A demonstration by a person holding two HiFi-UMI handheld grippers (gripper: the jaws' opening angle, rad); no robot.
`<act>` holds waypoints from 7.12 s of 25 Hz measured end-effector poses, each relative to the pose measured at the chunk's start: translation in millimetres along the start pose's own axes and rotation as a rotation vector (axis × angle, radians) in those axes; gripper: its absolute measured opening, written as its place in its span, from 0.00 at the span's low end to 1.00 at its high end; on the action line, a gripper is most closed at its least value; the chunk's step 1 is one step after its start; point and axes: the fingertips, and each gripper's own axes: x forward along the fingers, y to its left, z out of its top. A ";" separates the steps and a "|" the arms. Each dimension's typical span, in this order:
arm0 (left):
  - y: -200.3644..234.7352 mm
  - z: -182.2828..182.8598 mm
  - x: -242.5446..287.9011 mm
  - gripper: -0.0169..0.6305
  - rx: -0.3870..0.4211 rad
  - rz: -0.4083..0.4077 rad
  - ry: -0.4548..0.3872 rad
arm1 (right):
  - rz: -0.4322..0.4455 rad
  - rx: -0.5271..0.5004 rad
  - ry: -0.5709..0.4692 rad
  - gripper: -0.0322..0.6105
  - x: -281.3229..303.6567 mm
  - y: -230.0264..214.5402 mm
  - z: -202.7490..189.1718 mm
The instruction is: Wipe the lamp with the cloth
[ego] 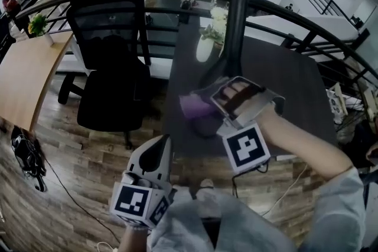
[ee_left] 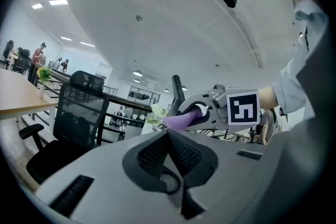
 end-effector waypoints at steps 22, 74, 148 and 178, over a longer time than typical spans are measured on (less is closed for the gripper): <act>-41.1 5.9 37.0 0.05 0.024 -0.028 0.017 | -0.244 0.854 -0.335 0.24 -62.6 9.4 -69.0; -34.5 9.1 31.0 0.05 -0.001 0.049 0.003 | -0.505 0.581 -0.278 0.24 -74.1 -137.1 -111.9; -49.7 13.6 45.6 0.04 0.056 0.028 0.004 | -0.482 1.612 -0.578 0.24 -43.0 54.0 -67.2; -67.7 -13.9 64.5 0.04 0.051 -0.033 0.086 | -0.391 1.853 -0.431 0.24 -72.9 111.3 -58.7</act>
